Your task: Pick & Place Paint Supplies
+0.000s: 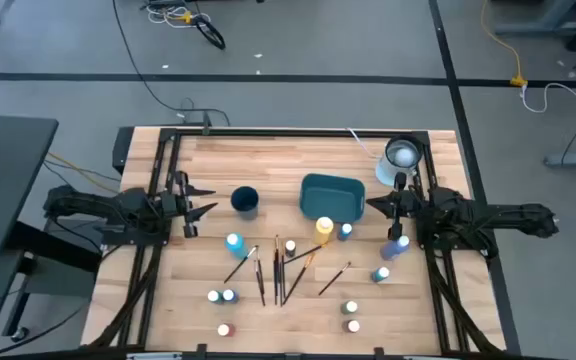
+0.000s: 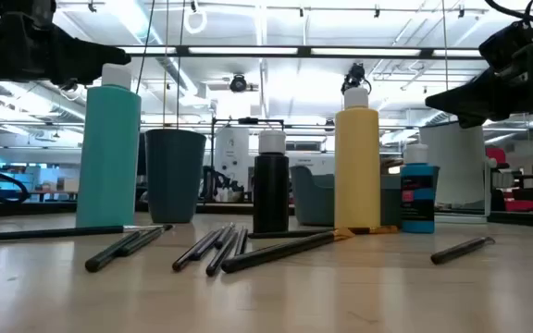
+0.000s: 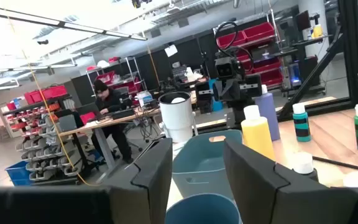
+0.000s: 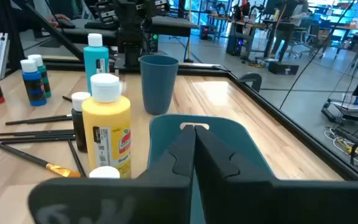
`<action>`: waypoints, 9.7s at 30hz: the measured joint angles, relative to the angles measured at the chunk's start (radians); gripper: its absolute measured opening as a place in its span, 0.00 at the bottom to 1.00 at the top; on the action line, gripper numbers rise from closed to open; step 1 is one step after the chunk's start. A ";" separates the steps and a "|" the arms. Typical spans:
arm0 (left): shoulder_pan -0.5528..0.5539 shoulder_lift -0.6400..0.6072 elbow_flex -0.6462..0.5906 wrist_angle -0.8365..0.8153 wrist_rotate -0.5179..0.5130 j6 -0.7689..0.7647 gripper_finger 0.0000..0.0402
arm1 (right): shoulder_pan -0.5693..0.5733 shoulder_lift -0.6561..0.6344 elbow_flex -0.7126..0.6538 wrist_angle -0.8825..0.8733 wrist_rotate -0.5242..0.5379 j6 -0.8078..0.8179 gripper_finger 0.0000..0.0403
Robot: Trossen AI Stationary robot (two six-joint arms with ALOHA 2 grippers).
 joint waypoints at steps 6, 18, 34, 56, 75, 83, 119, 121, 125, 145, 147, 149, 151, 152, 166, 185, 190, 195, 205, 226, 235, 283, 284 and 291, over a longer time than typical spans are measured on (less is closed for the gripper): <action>0.000 0.000 0.000 0.000 0.000 0.000 0.38 | 0.000 0.000 0.000 0.000 0.000 0.000 0.03; 0.000 0.000 0.000 0.000 0.000 0.000 0.38 | 0.000 0.000 0.000 0.000 0.000 0.000 0.03; 0.000 0.000 0.000 0.000 0.000 0.000 0.38 | 0.000 0.000 0.000 0.000 0.000 0.000 0.03; 0.000 0.000 0.000 0.000 0.000 0.000 0.38 | 0.000 0.000 0.000 0.000 0.000 0.000 0.03; 0.000 0.000 0.000 0.000 0.000 0.000 0.38 | 0.000 0.000 0.000 0.000 0.000 0.000 0.03; 0.000 0.000 0.000 0.000 0.000 0.000 0.38 | 0.000 0.000 0.000 0.000 0.000 0.000 0.03; 0.000 0.000 0.000 0.000 0.000 0.000 0.38 | 0.000 0.000 0.000 0.000 0.000 0.000 0.03; 0.000 0.000 0.000 0.000 0.000 0.000 0.38 | 0.000 0.000 0.000 0.000 0.000 0.000 0.03; 0.000 0.000 0.000 0.005 0.000 0.000 0.38 | 0.000 0.000 0.000 0.008 0.000 0.000 0.03; 0.000 0.000 0.000 0.104 0.011 -0.080 0.38 | 0.001 0.000 -0.001 0.353 0.084 -0.292 0.03; 0.000 0.000 0.000 0.113 0.011 -0.084 0.38 | 0.001 0.000 -0.001 0.353 0.065 -0.318 0.03; 0.000 0.000 0.000 0.114 0.011 -0.080 0.38 | 0.001 0.000 -0.001 0.348 -0.018 -0.266 0.03; 0.000 0.000 0.000 0.110 0.010 -0.080 0.38 | 0.001 0.000 -0.001 0.348 -0.143 -0.216 0.03; 0.000 0.000 0.000 0.109 0.010 -0.087 0.38 | 0.001 0.000 -0.001 0.353 -0.204 -0.204 0.03; 0.000 0.000 0.000 0.109 0.063 -0.218 0.38 | 0.001 0.000 0.043 0.376 -0.584 0.022 0.24; 0.000 0.000 0.000 0.113 0.064 -0.215 0.38 | 0.001 0.000 0.055 -0.041 -0.819 -0.048 0.52; 0.000 0.000 0.000 0.113 0.064 -0.214 0.38 | 0.001 0.000 0.055 -0.111 -0.808 -0.051 0.49; 0.000 0.000 0.000 0.113 0.064 -0.214 0.38 | 0.001 0.000 0.055 -0.137 -0.805 -0.052 0.45; 0.000 0.000 0.000 0.113 0.064 -0.214 0.38 | 0.001 0.024 0.055 -0.144 -0.779 0.054 0.29; 0.000 0.000 0.000 0.113 0.064 -0.214 0.38 | 0.002 0.114 0.033 -0.056 -0.634 0.095 0.19; 0.000 0.000 0.000 0.113 0.064 -0.214 0.38 | 0.002 0.117 0.004 0.162 -0.624 0.104 0.19; 0.000 0.351 0.342 0.021 -0.166 -0.310 0.38 | -0.008 1.006 0.370 0.578 0.537 0.116 0.19; 0.000 0.377 0.360 0.009 -0.167 -0.310 0.38 | -0.013 1.033 0.377 0.575 0.553 0.145 0.19; 0.000 0.508 0.419 0.002 -0.163 -0.305 0.38 | -0.038 1.162 0.383 0.560 0.573 0.245 0.19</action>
